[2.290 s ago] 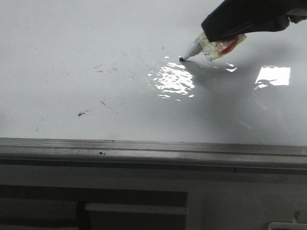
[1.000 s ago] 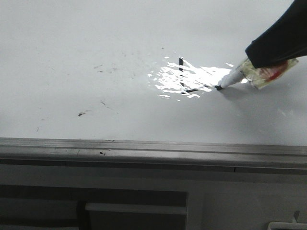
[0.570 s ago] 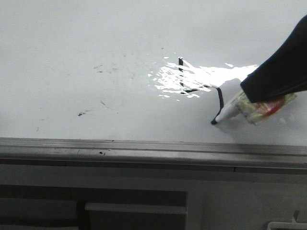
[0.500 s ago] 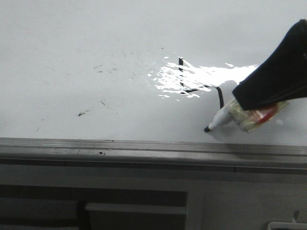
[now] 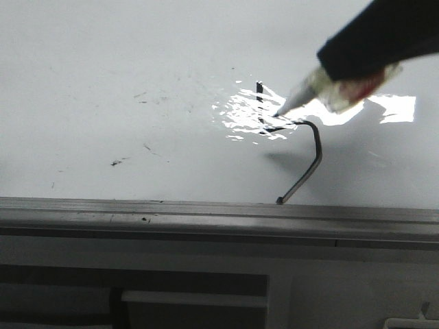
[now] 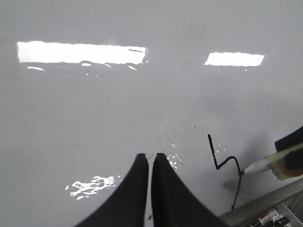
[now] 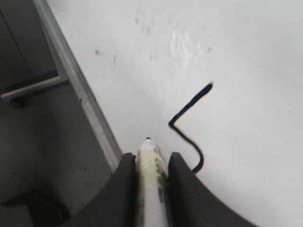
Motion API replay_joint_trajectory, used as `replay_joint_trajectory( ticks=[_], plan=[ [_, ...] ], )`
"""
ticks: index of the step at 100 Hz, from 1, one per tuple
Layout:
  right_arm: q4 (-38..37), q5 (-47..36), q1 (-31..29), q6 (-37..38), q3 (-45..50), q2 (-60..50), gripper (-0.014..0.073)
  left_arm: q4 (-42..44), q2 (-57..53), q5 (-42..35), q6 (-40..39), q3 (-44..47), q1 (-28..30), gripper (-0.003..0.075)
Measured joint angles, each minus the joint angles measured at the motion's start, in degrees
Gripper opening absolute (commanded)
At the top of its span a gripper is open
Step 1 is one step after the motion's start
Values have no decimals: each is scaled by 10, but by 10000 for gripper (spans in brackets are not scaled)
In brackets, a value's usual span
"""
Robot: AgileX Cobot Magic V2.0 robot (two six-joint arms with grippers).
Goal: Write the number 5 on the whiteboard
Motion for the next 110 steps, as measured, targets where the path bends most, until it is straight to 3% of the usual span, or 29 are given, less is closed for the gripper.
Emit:
replay_joint_trajectory(
  ticks=[49, 110],
  plan=[
    [-5, -70, -1, 0, -7, 33, -42, 0, 0, 0, 0, 0, 0, -20],
    [0, -90, -1, 0, -10, 77, -42, 0, 0, 0, 0, 0, 0, -20]
  ],
)
